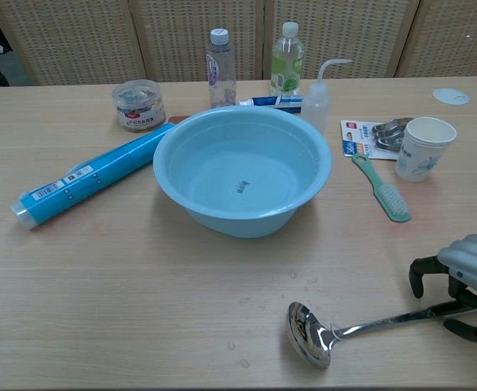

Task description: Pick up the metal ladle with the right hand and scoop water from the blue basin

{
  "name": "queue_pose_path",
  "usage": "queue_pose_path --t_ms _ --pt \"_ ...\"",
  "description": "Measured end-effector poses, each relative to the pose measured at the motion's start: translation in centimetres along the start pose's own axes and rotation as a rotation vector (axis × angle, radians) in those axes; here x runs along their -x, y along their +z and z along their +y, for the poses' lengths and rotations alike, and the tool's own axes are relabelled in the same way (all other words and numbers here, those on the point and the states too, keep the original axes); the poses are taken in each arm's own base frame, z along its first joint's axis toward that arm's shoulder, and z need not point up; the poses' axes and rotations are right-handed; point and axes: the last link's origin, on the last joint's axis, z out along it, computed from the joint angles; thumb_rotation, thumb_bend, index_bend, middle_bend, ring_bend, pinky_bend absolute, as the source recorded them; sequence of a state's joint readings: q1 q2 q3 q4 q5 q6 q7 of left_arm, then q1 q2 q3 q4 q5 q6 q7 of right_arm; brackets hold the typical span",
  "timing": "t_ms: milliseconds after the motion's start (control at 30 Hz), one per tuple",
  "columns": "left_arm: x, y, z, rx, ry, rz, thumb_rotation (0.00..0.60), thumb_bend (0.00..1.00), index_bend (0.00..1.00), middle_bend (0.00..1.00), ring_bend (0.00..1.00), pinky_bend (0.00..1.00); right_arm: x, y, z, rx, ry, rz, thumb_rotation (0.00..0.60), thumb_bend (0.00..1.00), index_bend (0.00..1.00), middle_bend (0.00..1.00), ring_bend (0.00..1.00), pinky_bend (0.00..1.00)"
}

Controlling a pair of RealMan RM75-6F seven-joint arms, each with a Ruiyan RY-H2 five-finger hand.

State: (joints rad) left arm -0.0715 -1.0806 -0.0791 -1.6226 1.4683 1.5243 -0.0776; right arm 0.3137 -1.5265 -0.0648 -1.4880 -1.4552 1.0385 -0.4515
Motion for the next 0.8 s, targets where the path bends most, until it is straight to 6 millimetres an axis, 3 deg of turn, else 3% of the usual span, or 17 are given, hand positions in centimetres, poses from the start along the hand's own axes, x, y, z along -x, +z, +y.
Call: queue_pose_path --t_ms 233,433,600,800 --pt "0.25 0.12 0.05 -0.001 0.007 -0.009 0.600 0.16 0.00 0.00 0.00 0.00 0.45 0.22 0.36 0.007 0.003 -0.008 0.600 0.41 0.45 0.95 1.00 1.00" --pt "0.35 0.15 0.06 -0.005 0.009 -0.011 0.600 0.16 0.00 0.00 0.00 0.00 0.76 0.39 0.36 -0.001 0.018 -0.012 0.600 0.62 0.57 0.95 1.00 1.00" --pt "0.43 0.21 0.07 -0.005 0.012 -0.014 0.600 0.16 0.00 0.00 0.00 0.00 0.96 0.53 0.47 -0.007 0.035 -0.014 0.600 0.92 0.70 0.96 1.00 1.00" --pt "0.46 0.26 0.05 -0.006 0.012 -0.016 0.600 0.16 0.00 0.00 0.00 0.00 0.87 0.57 0.60 -0.021 0.078 -0.007 0.600 1.00 0.77 0.96 1.00 1.00"
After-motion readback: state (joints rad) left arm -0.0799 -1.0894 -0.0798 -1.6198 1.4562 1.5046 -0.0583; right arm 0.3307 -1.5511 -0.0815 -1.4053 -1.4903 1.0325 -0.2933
